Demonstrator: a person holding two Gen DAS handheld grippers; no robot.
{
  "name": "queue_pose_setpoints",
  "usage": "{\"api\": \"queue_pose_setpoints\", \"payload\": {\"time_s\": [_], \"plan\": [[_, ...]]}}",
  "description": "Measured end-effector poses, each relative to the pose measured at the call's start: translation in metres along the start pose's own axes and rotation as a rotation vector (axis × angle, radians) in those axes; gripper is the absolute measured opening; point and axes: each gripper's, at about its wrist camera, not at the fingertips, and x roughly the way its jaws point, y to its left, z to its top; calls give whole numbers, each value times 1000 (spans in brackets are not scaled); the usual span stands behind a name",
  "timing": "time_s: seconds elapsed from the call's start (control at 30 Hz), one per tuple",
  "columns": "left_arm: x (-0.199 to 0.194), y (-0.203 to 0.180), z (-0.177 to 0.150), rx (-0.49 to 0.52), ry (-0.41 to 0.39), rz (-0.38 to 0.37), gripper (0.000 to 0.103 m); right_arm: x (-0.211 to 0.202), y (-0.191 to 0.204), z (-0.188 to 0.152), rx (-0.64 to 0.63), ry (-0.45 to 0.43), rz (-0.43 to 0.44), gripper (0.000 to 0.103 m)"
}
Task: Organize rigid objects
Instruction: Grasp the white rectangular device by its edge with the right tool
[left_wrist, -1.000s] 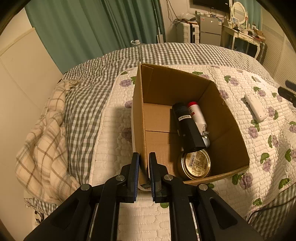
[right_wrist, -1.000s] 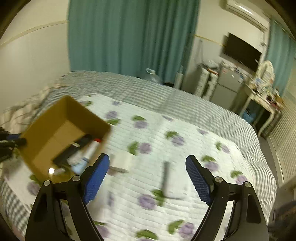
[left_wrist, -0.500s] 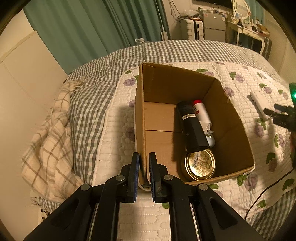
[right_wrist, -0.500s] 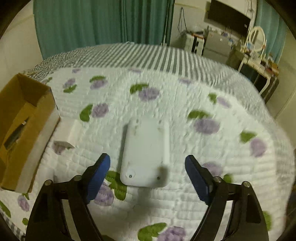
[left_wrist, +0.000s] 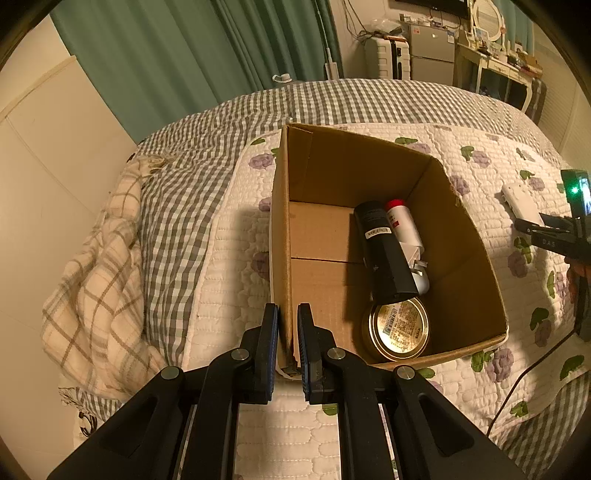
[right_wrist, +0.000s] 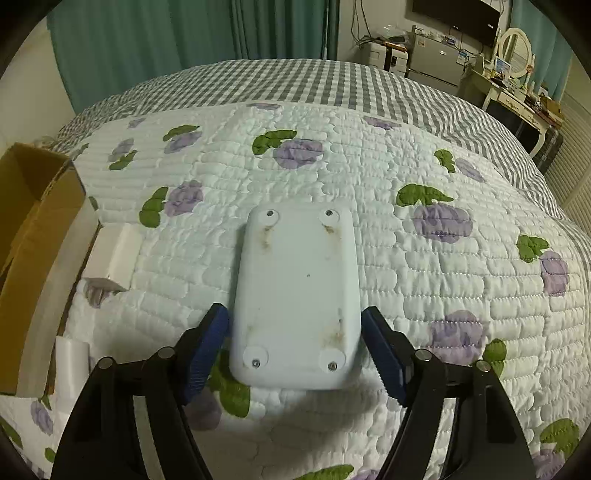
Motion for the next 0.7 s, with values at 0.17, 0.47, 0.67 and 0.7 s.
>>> {"api": "queue_pose_setpoints", "payload": {"time_s": [0.17, 0.47, 0.67, 0.7], "plan": [[1, 0, 0, 5, -1, 4, 9, 2, 0, 0, -3, 6, -1, 66], [3, 1, 0, 6, 4, 2, 9, -10, 5, -13, -39, -14, -11, 65], [4, 2, 1, 0, 5, -12, 9, -36, 16, -30, -69, -59, 6, 65], [4, 3, 1, -5, 6, -18, 9, -40, 19, -32, -69, -66, 12, 65]]}}
